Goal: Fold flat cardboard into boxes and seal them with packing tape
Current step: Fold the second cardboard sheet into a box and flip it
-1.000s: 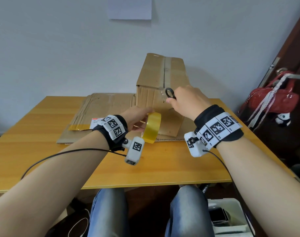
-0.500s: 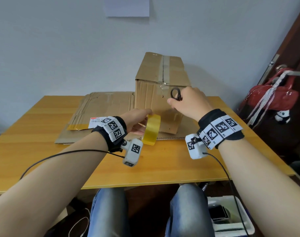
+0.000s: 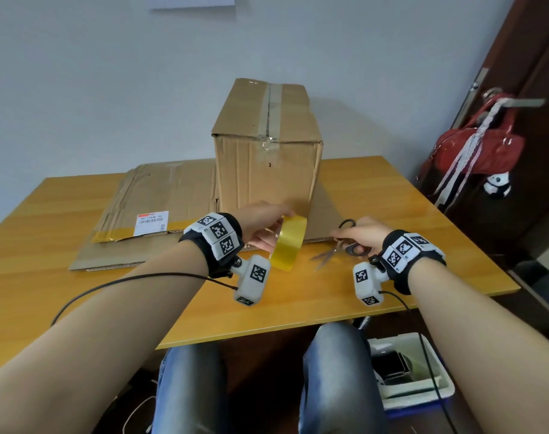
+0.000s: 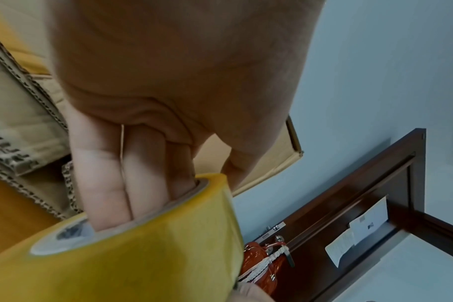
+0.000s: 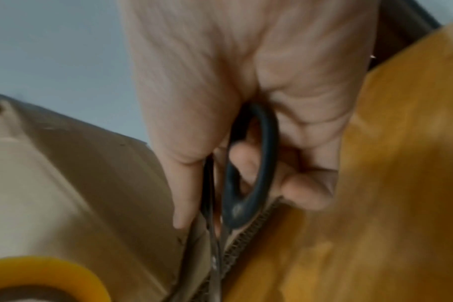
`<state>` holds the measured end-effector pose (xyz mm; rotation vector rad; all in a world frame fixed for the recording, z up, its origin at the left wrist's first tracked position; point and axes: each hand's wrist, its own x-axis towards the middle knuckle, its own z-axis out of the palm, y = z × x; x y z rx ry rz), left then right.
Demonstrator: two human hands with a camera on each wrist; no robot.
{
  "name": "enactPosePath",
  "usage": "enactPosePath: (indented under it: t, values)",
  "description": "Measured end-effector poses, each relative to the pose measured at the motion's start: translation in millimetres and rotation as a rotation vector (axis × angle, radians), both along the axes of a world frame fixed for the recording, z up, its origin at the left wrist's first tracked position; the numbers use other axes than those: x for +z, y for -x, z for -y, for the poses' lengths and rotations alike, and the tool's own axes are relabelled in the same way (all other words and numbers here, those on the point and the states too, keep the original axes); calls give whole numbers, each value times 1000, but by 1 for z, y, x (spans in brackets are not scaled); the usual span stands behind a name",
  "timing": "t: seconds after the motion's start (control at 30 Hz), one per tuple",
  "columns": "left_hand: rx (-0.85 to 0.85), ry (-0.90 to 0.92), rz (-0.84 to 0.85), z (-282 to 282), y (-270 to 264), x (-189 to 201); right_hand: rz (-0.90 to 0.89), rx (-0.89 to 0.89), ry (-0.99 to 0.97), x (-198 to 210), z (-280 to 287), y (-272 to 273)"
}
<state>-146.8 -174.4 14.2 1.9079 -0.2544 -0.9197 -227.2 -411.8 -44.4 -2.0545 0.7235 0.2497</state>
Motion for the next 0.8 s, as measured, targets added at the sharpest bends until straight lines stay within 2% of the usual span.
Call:
enactPosePath:
  t: [0.1, 0.2, 0.37, 0.4, 0.53, 0.7, 0.8]
  values:
    - [-21, -2, -17, 8, -2, -5, 11, -81, -90, -17, 8, -3]
    - [-46, -7, -34, 16, -2, -7, 37, -90, -44, -17, 11, -8]
    - [-78, 5, -69, 27, 1, -10, 45, 1, 319, 11, 2, -7]
    - [-87, 6, -73, 30, 2, -11, 57, 3, 289, 18, -2, -5]
    - [-126, 24, -71, 43, 6, -14, 27, 0, -130, 35, -17, -1]
    - [-158, 58, -73, 59, 11, -7, 111, -19, -329, 28, -1, 1]
    - [-230, 26, 17, 66, 17, 0, 185, -180, -334, 25, 15, -1]
